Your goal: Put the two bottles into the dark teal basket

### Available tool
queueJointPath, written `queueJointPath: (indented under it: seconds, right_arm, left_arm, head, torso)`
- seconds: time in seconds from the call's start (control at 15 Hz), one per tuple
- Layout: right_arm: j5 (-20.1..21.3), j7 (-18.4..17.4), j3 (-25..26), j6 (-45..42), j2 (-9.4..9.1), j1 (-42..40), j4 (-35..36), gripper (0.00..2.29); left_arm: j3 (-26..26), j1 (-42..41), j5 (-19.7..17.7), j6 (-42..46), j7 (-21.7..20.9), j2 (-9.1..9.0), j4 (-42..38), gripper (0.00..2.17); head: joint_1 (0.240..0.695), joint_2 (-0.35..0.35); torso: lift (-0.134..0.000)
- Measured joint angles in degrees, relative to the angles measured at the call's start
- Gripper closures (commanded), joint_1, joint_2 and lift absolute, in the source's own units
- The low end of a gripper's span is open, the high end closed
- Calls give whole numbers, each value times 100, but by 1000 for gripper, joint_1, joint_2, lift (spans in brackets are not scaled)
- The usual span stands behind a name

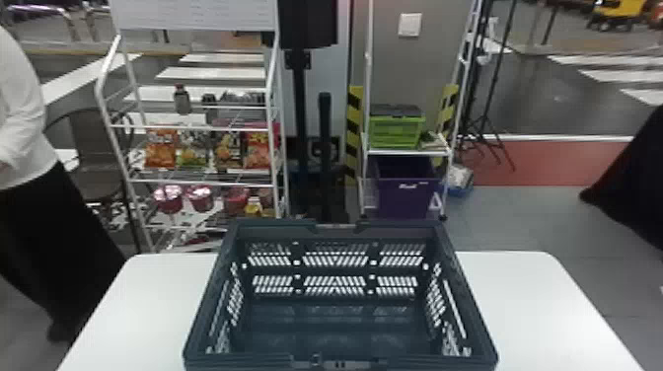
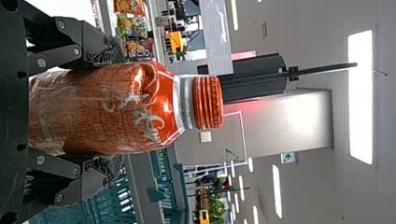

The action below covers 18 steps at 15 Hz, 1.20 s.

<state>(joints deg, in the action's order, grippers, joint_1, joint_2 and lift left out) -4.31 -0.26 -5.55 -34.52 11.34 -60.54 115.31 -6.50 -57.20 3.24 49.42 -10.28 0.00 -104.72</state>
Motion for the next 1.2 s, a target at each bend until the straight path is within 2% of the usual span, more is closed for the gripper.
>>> queueJointPath:
  seconds: [0.73,1.0,1.2]
  right_arm:
    - [2,0,28,-148,-47,-69,64,1595]
    - [2,0,62,-40,-53,-214,684,1595]
    - [2,-9,131,583,-98,-224,1397,1595]
  left_arm:
    - [7,42,1,30,0,0,57,2148]
    - [9,32,1,171,-31,0,108,2148]
    - [9,39,-4,324,-36,0,187,2148]
  head:
    - [499,0]
    - [499,0]
    - [499,0]
  torso:
    - [0]
    - [0]
    - [0]
